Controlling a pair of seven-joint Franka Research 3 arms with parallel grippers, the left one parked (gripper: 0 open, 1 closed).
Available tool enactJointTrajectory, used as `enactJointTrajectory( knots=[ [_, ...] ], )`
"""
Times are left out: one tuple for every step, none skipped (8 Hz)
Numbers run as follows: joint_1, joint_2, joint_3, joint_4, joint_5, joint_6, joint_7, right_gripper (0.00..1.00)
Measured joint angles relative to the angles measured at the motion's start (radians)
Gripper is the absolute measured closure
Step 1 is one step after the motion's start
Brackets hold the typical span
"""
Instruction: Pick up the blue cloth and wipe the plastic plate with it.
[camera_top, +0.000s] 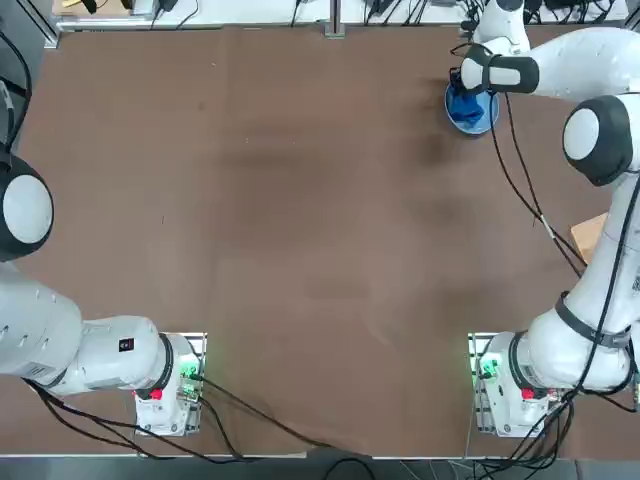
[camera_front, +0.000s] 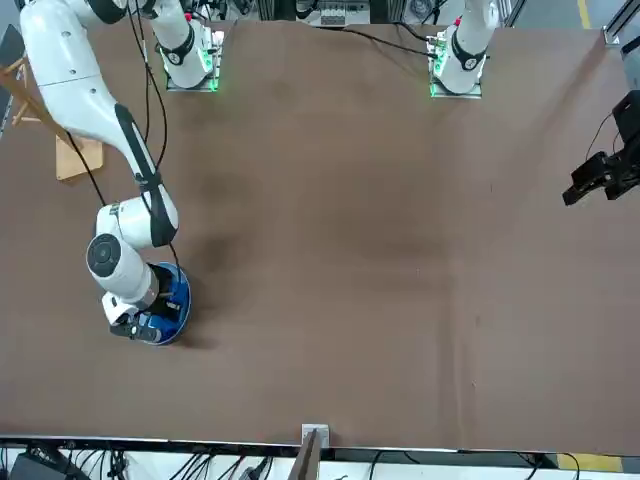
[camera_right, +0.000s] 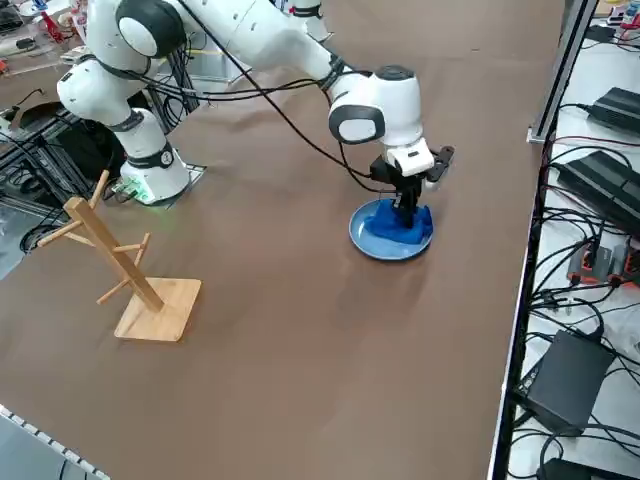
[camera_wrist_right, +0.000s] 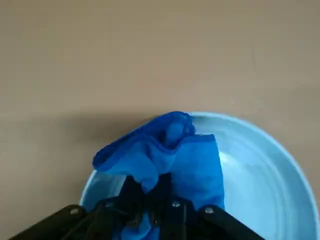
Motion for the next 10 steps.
enactJointTrajectory(
  knots=[
    [-0.012,0.003,0.0,0.003,0.0,0.009,-0.024,0.93],
    [-0.024,0.005,0.0,0.003,-0.004,0.011,-0.043,0.93],
    [-0.032,0.005,0.0,0.003,-0.019,0.012,-0.053,0.93],
    [-0.038,0.005,0.0,0.001,-0.037,0.012,-0.059,0.93],
    [-0.045,0.005,0.001,-0.001,-0.046,0.012,-0.073,0.93],
    [-0.052,0.001,0.001,-0.006,-0.049,0.013,-0.091,0.93],
    [-0.058,-0.003,0.001,-0.014,-0.05,0.013,-0.096,0.93],
    [-0.06,-0.01,0.001,-0.021,-0.053,0.001,-0.096,0.93],
    [-0.059,-0.016,0.002,-0.023,-0.055,-0.035,-0.089,0.93],
    [-0.055,-0.024,0.006,-0.025,-0.057,-0.082,-0.075,0.93]
  ],
)
